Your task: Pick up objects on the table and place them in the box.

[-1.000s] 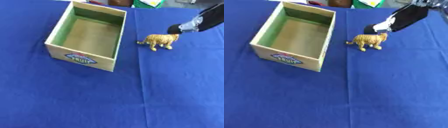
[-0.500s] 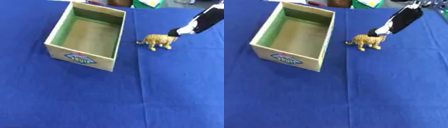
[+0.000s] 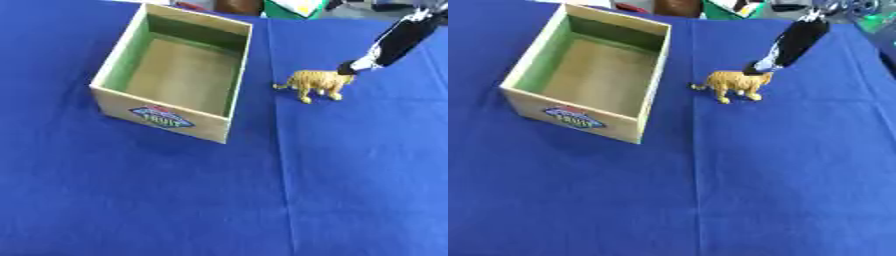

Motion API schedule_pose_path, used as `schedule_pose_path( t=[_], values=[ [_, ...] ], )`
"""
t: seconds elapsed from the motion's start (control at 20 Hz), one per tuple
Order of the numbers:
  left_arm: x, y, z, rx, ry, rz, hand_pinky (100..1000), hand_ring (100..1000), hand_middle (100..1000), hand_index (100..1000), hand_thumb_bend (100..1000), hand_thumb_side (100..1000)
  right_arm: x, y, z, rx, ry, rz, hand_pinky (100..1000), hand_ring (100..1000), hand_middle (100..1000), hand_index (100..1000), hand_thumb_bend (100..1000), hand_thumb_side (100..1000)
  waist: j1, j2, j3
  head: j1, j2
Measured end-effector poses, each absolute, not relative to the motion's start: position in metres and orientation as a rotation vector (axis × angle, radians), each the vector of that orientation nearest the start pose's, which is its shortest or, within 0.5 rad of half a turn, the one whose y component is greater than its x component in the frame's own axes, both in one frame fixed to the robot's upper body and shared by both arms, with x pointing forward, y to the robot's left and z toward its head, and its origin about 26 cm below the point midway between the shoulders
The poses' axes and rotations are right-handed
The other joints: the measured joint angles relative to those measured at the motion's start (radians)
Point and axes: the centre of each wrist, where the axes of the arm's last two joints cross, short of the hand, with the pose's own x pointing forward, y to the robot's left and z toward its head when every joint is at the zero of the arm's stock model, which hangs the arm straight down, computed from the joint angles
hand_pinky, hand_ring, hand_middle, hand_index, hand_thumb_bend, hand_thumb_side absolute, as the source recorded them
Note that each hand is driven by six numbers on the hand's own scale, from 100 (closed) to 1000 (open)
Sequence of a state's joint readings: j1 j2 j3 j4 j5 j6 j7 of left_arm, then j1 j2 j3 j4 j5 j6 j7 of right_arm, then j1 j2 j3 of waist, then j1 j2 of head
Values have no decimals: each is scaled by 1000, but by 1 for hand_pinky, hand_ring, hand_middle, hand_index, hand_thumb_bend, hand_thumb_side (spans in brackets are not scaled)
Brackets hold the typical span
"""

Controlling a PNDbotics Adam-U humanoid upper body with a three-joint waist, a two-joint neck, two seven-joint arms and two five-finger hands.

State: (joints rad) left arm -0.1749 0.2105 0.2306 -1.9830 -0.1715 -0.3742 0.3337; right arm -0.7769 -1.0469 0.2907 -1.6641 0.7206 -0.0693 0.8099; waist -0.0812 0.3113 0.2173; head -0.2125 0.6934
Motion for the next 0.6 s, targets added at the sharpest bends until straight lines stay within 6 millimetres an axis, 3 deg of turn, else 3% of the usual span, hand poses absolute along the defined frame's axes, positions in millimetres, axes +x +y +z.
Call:
schedule_pose_path(
  t=[0.35,0.6],
  values=[
    [283,314,165,640,-2545,150,559,535,524,750,100,680,368,-324,317,-1081,-905,1941,913,962,895,951,495,535,0,0,6,0,0],
    [283,314,165,639,-2543,148,560,534,524,749,100,684,377,-323,308,-1062,-899,1939,901,932,860,940,437,532,0,0,6,0,0]
  ],
)
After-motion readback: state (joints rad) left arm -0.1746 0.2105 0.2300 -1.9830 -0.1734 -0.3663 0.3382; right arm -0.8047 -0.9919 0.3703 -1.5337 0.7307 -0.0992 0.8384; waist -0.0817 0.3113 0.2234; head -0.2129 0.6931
